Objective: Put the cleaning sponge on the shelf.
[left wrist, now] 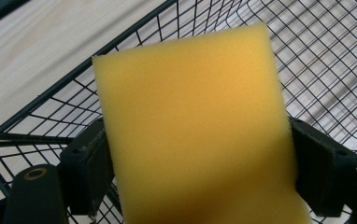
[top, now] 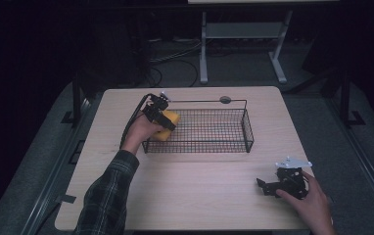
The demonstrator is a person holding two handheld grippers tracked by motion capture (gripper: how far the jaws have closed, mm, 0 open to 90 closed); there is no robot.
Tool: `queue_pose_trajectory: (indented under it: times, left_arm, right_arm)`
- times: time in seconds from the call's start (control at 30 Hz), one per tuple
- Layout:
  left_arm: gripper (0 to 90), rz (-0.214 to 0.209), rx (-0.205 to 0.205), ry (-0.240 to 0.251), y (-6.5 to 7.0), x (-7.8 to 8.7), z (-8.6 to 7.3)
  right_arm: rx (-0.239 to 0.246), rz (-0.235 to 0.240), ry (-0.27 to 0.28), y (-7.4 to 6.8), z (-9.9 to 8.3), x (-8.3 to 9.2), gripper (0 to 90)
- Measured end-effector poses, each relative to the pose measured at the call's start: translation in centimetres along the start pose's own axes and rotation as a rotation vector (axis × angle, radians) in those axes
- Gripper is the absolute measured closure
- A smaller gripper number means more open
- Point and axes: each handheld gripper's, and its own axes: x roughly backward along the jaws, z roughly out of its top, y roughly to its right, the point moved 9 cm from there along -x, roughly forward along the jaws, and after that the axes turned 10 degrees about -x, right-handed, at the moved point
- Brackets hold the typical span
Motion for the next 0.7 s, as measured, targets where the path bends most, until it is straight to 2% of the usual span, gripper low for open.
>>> queue_pose_trajectory:
  times: [0.47, 0.7]
  left_arm:
    - [14.2, 0.011, 0.001, -0.002, -0.2, 0.0, -0.2]
    - [14.1, 0.011, -0.001, 0.023, 0.0, 1.1, -0.1]
  right_arm:
    - [0.001, 0.0, 0.0, 0.0, 0.0, 0.0, 0.0]
    - [0.0, 0.0, 0.0, 0.0, 0.0, 0.0, 0.0]
